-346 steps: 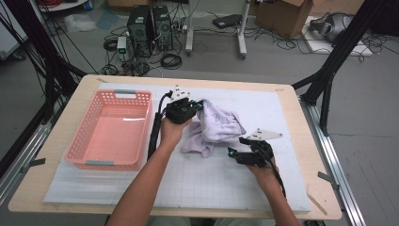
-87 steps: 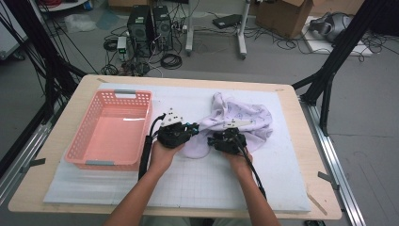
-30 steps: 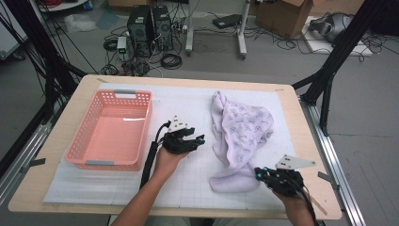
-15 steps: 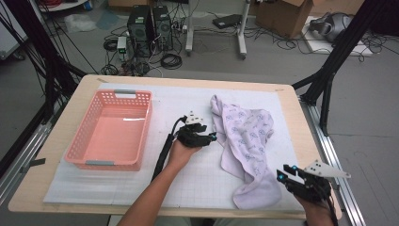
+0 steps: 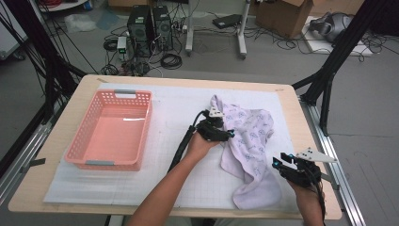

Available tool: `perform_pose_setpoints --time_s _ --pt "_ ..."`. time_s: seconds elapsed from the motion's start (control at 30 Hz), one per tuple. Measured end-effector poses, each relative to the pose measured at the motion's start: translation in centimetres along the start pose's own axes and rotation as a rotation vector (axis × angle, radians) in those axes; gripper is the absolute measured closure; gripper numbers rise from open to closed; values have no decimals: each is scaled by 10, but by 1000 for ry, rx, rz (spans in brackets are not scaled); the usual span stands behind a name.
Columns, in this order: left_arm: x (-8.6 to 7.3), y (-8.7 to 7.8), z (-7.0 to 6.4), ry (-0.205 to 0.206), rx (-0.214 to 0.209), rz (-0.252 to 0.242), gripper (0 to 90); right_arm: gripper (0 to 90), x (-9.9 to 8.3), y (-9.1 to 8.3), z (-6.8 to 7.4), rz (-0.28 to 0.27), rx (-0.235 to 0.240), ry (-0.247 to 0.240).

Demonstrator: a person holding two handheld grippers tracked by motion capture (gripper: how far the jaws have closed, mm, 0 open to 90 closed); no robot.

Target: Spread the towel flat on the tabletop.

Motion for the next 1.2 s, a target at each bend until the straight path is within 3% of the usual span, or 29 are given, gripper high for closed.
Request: perform_pose_setpoints --time_s 0.13,0.2,0.27,0.3,0.43,0.5,0.63,0.7,0.83,0.93,1.07,1.13,1.2 --pt "-1 19 -14 52 24 76 451 568 -2 -1 -2 -4 4 13" --pt "-3 22 -17 85 22 110 623 568 -3 -1 -3 -8 6 21" --pt "-4 18 -15 88 1 108 803 568 -4 -2 -4 -7 7 31" --pt "-3 14 -14 80 -9 98 824 568 -4 -2 -5 -10 7 38" --pt "-6 -9 -8 25 -47 4 840 568 -5 -2 -9 -18 11 60" --pt "-13 -24 -6 20 -55 -35 840 568 -4 -3 -10 -28 16 77" --pt "-29 -52 2 9 -28 -100 841 570 -1 -2 -14 -49 18 102" --pt "-38 -67 11 -24 -14 -129 841 578 1 0 -15 -45 23 109" --pt "-54 -91 23 -56 41 -154 840 648 8 10 -12 -31 52 95" --pt "-66 -102 30 -59 94 -140 841 689 15 22 -9 -9 85 84" --pt "-84 -117 42 -115 128 -162 840 732 24 39 -3 28 112 50" --pt "-90 -121 46 -136 142 -172 841 789 29 48 -1 58 92 33" --pt "-95 -123 48 -158 128 -179 841 841 34 56 1 67 76 -8"
Point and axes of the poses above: each handheld gripper's, and its own axes: y roughly forward along the jaws, x roughly out of its top, z roughly to its left, the point moved 2 cm from there along y, roughly forward along the jaws, and after that the axes turned 12 degrees about z, right-handed, at the moved point
